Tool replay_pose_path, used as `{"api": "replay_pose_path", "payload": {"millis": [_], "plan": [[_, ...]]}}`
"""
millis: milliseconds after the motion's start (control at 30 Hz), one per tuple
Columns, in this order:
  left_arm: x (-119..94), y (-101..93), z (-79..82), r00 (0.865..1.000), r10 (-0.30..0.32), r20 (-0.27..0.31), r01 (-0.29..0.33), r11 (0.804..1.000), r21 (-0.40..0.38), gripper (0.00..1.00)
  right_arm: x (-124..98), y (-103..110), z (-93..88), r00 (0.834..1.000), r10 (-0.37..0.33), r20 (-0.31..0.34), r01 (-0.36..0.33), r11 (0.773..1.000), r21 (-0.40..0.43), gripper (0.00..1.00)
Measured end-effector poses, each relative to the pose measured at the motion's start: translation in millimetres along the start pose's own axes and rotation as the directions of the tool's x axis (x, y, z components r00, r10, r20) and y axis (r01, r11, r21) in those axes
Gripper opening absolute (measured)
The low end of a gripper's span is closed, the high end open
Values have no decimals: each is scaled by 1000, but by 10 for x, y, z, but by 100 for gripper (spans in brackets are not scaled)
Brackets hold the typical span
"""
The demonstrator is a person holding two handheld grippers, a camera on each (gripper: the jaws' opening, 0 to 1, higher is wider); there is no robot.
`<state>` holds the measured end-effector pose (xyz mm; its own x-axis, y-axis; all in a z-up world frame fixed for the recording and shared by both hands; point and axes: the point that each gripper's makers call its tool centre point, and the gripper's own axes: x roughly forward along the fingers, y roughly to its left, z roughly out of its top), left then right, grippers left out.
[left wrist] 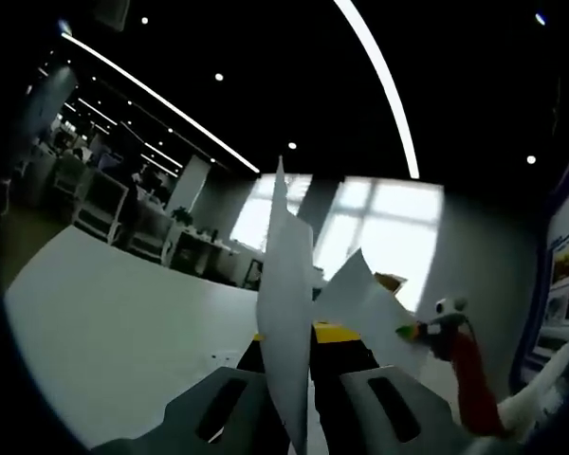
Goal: Organize the stack of printing papers by aligning and flattening the scattered papers on the table
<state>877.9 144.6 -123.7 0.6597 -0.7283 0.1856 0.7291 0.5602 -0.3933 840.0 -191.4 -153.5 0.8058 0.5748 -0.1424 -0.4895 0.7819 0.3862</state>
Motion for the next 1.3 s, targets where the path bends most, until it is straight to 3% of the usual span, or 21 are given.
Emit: {"api": "replay_pose_path", "payload": {"millis": [667, 1300], "plan": [[-8, 39, 7, 1000, 7, 15, -5, 997, -78, 6, 67, 257, 151, 993, 104, 54, -104, 995, -3, 0], [26, 66, -20, 1000, -2, 15, 3, 994, -109, 6, 147, 484, 117, 983, 163, 81, -164, 986, 1, 0]]}}
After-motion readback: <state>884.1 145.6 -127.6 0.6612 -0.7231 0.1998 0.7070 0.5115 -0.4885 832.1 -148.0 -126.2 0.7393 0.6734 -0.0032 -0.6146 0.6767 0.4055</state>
